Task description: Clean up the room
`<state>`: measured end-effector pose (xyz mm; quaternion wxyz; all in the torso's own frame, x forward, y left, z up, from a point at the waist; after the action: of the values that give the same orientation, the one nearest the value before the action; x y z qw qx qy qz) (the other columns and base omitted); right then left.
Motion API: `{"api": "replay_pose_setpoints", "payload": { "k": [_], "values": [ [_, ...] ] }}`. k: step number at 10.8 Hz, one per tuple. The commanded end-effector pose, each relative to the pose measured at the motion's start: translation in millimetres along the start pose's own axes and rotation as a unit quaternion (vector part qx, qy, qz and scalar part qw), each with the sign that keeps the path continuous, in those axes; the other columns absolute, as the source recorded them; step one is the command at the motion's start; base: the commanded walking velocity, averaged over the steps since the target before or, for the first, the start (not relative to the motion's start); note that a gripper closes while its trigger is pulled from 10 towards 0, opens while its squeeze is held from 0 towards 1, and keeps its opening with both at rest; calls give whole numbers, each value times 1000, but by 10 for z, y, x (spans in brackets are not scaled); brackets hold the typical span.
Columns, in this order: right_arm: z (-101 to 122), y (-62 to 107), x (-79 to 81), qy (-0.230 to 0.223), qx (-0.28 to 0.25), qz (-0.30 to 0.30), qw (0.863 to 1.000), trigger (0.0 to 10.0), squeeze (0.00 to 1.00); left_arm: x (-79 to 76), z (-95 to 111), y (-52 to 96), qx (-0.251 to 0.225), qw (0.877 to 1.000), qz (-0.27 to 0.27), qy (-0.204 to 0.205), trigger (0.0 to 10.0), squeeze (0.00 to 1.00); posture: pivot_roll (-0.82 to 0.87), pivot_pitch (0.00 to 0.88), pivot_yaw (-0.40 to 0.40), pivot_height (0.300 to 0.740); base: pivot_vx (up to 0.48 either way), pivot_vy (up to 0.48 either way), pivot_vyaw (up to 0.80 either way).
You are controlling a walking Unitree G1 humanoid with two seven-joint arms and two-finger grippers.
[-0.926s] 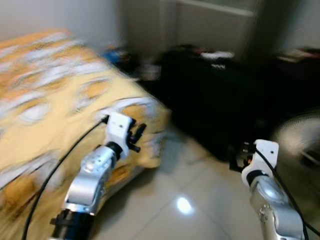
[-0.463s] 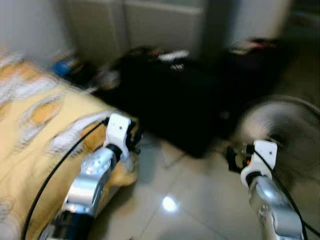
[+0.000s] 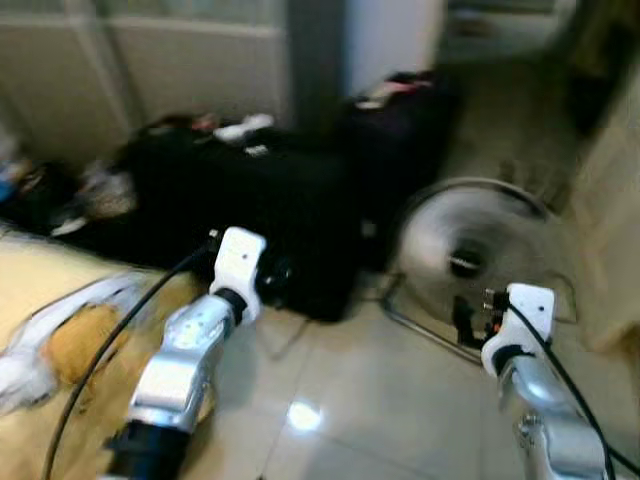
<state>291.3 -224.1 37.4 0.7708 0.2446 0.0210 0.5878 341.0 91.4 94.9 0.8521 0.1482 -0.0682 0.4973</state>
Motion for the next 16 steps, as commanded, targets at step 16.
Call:
{"api": "replay_pose_setpoints", "payload": {
  "k": [16],
  "values": [
    [-146, 171, 354, -7, 2, 120, 993, 10000, 0, 288, -392, 685, 59, 994, 89, -27, 10000, 0, -14, 0, 62, 740, 36, 0, 0]
  ]
}}
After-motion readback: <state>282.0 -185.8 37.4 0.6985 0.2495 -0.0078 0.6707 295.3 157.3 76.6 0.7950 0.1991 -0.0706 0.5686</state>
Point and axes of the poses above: a point about 5 cm out from each wrist's last joint towards the gripper, its own y axis pointing back from the gripper into the wrist, its own z axis along the axis of the wrist's last joint, x = y × z, the point moved 6 cm from there along -y, pointing out of the wrist towards the gripper, and after that the axes turned 15 degrees about -y, right-handed, at the moved point
